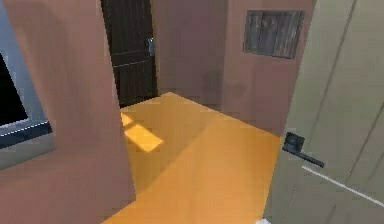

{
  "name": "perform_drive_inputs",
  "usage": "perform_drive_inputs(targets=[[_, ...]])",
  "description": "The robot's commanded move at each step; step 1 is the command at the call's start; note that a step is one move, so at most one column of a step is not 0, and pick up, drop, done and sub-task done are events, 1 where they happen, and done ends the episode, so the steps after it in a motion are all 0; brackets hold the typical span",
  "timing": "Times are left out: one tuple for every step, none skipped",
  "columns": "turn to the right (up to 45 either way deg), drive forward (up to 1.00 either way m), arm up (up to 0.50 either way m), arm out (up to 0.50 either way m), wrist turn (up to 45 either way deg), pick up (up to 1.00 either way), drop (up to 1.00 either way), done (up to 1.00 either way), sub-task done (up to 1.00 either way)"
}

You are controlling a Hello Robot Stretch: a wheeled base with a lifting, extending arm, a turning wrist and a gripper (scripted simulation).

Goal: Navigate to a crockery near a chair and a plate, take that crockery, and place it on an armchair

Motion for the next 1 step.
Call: perform_drive_inputs(targets=[[-3.0,0.0,0.0,0.0,0.0,0.0,0.0,0.0,0.0]])
